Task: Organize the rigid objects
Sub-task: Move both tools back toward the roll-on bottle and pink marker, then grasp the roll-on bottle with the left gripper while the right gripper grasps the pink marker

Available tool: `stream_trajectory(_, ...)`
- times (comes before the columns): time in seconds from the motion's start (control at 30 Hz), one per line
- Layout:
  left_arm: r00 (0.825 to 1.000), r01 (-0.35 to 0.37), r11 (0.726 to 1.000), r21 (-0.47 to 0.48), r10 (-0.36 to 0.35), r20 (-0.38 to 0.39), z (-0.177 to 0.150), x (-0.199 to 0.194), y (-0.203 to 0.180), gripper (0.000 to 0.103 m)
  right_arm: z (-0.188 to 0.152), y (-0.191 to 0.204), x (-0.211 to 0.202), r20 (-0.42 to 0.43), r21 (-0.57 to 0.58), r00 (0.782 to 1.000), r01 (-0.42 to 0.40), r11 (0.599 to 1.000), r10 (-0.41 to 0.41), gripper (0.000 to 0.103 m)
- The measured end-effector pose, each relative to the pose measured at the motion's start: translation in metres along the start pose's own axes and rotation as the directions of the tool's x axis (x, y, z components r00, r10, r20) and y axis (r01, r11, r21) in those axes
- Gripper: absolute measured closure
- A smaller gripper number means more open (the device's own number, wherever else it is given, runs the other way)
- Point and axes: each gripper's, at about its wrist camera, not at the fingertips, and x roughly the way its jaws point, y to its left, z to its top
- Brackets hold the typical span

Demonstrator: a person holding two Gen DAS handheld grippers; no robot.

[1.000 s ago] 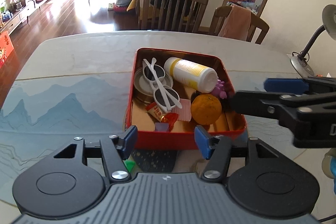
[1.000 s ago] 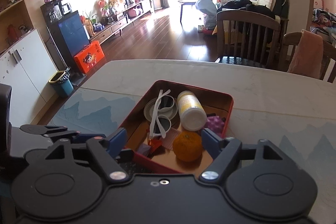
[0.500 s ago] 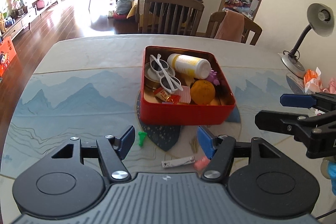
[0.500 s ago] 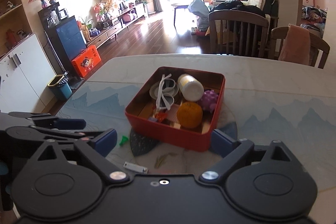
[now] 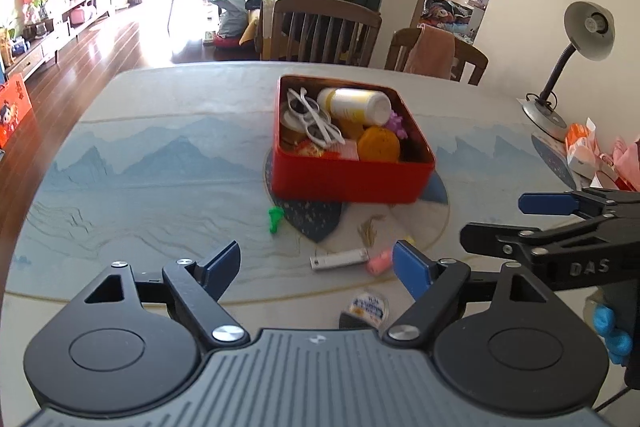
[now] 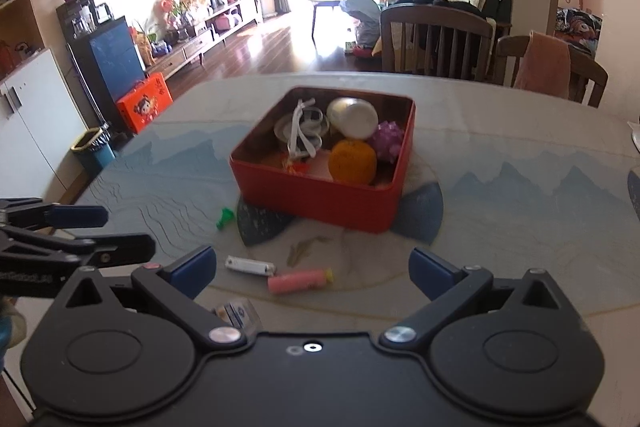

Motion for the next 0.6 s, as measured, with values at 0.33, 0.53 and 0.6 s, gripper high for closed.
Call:
stream_trajectory(0.33,0.999,0.008,1.000,0.003,-0.008,-0.054,-0.032,0.014,-0.009,0.019,-0.024,0.000,0.025,-0.064,0.000,0.998,0.008,1.000,-0.008,0.000)
stream_trajectory(0.53,0.996,0.019,0.999,0.051,-0.015,-0.088,-0.048,0.033,-0.019,0.019,-0.030,0.001,0.043,-0.093,-0.012,0.996,-0.007,1.000,0.006,0.000)
stream_trajectory(0.6,0.995,0.015,0.997,0.074,-0.008,-0.096,-0.052,0.039,-0.024,0.019,-0.032,0.001,0.048,-0.102,-0.016,0.995,-0.013,1.000,0.012,0.000)
